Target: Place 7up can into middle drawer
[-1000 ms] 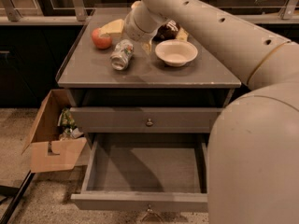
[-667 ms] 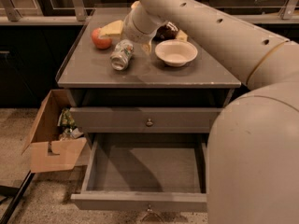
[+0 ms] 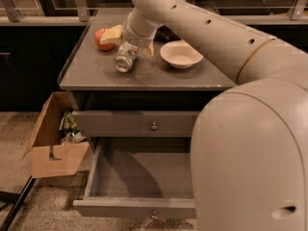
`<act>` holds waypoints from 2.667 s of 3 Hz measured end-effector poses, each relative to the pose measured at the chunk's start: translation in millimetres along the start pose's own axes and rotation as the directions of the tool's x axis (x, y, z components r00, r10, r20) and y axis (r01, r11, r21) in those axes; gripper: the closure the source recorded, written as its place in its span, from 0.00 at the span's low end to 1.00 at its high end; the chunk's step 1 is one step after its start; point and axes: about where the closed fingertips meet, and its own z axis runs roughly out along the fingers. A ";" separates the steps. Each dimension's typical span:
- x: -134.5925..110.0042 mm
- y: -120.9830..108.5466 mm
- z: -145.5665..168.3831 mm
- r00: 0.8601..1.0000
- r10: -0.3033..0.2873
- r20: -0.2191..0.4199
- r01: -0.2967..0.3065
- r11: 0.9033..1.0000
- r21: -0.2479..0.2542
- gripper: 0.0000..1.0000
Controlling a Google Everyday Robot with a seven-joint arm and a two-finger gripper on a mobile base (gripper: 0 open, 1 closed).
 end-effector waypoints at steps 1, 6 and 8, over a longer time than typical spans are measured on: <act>-0.3 0.1 17.3 1.000 -0.006 -0.014 0.007 0.998 0.058 0.00; 6.0 16.5 23.0 0.998 -0.044 -0.037 0.044 0.999 0.005 0.44; 6.3 16.4 23.5 0.998 -0.044 -0.037 0.044 0.999 0.005 0.98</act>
Offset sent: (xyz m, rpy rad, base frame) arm 0.0119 0.0074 -0.0128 -0.0816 0.0115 -0.0304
